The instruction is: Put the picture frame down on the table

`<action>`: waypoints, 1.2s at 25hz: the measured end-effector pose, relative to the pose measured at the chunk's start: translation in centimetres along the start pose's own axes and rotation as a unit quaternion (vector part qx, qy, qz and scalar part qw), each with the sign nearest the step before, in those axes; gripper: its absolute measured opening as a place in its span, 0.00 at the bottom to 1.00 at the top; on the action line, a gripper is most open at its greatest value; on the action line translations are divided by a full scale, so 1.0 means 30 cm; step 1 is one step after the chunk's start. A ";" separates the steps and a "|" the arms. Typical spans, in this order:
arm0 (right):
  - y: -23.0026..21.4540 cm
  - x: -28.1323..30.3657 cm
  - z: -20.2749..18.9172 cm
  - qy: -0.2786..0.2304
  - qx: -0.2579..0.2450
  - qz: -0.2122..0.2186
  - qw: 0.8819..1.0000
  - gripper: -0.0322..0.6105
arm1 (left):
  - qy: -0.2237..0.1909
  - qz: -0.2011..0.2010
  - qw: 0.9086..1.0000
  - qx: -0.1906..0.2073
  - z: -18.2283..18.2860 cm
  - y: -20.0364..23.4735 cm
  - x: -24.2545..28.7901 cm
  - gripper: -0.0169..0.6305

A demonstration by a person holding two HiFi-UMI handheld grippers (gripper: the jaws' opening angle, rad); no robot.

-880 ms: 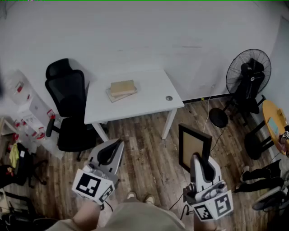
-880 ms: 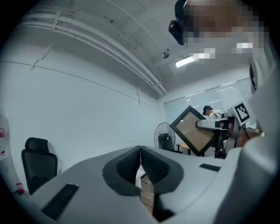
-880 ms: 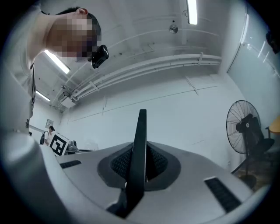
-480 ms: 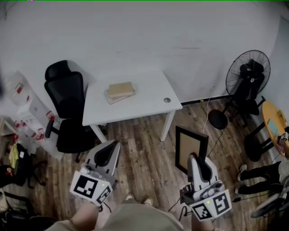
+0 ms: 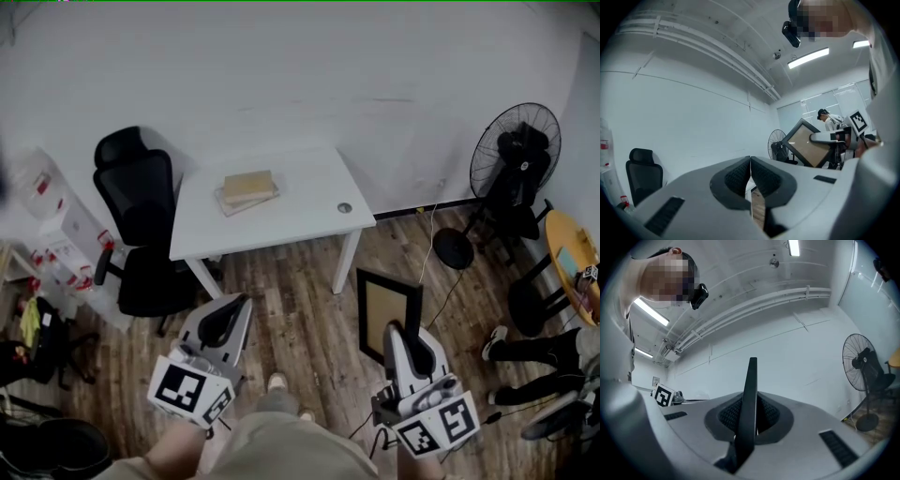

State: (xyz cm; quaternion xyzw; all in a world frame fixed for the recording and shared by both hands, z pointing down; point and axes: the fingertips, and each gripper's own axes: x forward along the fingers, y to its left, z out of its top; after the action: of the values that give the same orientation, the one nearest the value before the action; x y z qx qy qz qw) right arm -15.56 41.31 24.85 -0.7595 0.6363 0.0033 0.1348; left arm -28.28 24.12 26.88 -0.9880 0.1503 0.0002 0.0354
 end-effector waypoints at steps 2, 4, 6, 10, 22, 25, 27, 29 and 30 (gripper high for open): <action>-0.004 0.002 -0.007 0.005 -0.001 0.004 1.000 0.12 | 0.002 0.001 1.000 0.001 -0.002 0.000 0.001 0.06; -0.016 0.017 -0.012 0.008 -0.004 0.004 1.000 0.12 | 0.003 -0.001 1.000 0.004 -0.004 0.004 0.012 0.06; -0.028 0.033 -0.017 0.011 -0.004 0.002 1.000 0.12 | 0.004 -0.003 1.000 0.004 -0.012 0.010 0.025 0.06; -0.052 0.061 -0.033 0.020 -0.003 -0.002 1.000 0.12 | 0.002 -0.006 1.000 -0.003 -0.022 0.023 0.060 0.06; -0.196 0.278 -0.112 0.050 0.005 -0.002 0.999 0.12 | 0.015 -0.015 1.000 -0.008 -0.096 0.131 0.277 0.06; -0.257 0.371 -0.137 0.059 0.014 -0.006 0.998 0.12 | 0.019 -0.020 1.000 -0.011 -0.117 0.184 0.370 0.06; -0.290 0.433 -0.153 0.063 0.021 -0.008 0.998 0.12 | 0.023 -0.021 0.999 -0.013 -0.132 0.225 0.429 0.06; -0.314 0.501 -0.171 0.068 0.030 -0.011 0.997 0.12 | 0.026 -0.023 0.999 -0.013 -0.147 0.278 0.484 0.06; -0.327 0.540 -0.180 0.072 0.034 -0.012 0.997 0.12 | 0.027 -0.024 0.999 -0.011 -0.153 0.307 0.516 0.06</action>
State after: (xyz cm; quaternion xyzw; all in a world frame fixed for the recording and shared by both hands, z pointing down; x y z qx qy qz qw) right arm -3.88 26.03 29.15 -0.7605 0.6348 -0.0744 0.1148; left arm -16.30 10.43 30.63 -0.9913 0.1273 -0.0260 0.0199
